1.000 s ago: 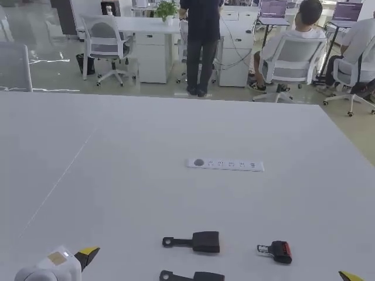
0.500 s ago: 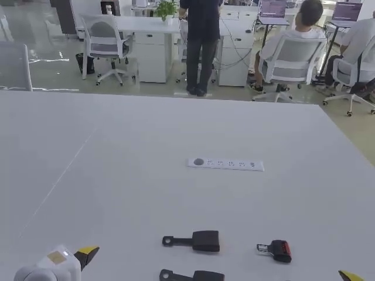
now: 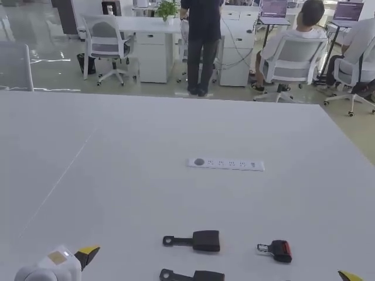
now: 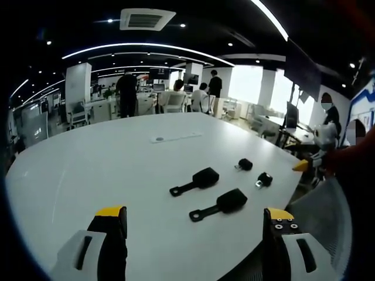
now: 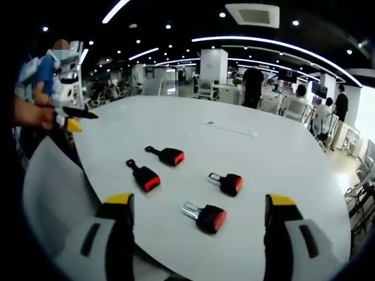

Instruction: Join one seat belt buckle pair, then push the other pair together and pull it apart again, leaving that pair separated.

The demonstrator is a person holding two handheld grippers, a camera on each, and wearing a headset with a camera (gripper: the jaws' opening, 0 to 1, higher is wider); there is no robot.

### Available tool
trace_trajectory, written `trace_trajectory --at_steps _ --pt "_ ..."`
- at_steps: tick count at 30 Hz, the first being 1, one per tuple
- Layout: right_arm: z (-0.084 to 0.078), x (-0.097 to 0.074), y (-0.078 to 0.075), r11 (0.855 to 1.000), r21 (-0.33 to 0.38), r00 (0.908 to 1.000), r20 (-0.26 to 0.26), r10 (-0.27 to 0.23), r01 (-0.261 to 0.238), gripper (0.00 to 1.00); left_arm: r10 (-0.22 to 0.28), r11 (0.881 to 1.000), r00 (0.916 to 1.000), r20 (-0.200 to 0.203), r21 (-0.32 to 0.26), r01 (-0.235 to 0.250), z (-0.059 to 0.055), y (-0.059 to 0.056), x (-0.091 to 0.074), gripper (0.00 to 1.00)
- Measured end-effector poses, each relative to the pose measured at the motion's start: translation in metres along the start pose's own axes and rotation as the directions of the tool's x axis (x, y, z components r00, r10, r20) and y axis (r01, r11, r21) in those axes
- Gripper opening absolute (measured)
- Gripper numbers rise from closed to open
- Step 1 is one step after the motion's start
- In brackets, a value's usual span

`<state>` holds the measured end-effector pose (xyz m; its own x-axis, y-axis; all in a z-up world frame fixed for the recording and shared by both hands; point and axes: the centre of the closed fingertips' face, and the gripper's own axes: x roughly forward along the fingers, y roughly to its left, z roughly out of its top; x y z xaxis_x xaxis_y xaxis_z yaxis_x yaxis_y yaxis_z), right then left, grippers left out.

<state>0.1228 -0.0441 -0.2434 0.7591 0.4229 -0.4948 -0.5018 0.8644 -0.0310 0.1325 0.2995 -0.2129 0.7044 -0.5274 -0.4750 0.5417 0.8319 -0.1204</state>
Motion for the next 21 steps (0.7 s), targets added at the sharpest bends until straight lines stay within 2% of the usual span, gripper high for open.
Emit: trace_trajectory --at_steps 7,21 --pt "-0.002 0.000 0.000 1.000 -0.002 0.9999 -0.007 0.009 -0.009 0.95 -0.010 1.000 0.9999 -0.006 0.009 0.010 0.000 -0.003 0.002 0.98" --pt "-0.009 -0.001 -0.003 0.999 -0.009 0.9988 -0.026 0.041 -0.041 0.95 -0.040 0.998 0.9988 -0.029 0.050 0.042 0.002 -0.019 0.013 0.97"
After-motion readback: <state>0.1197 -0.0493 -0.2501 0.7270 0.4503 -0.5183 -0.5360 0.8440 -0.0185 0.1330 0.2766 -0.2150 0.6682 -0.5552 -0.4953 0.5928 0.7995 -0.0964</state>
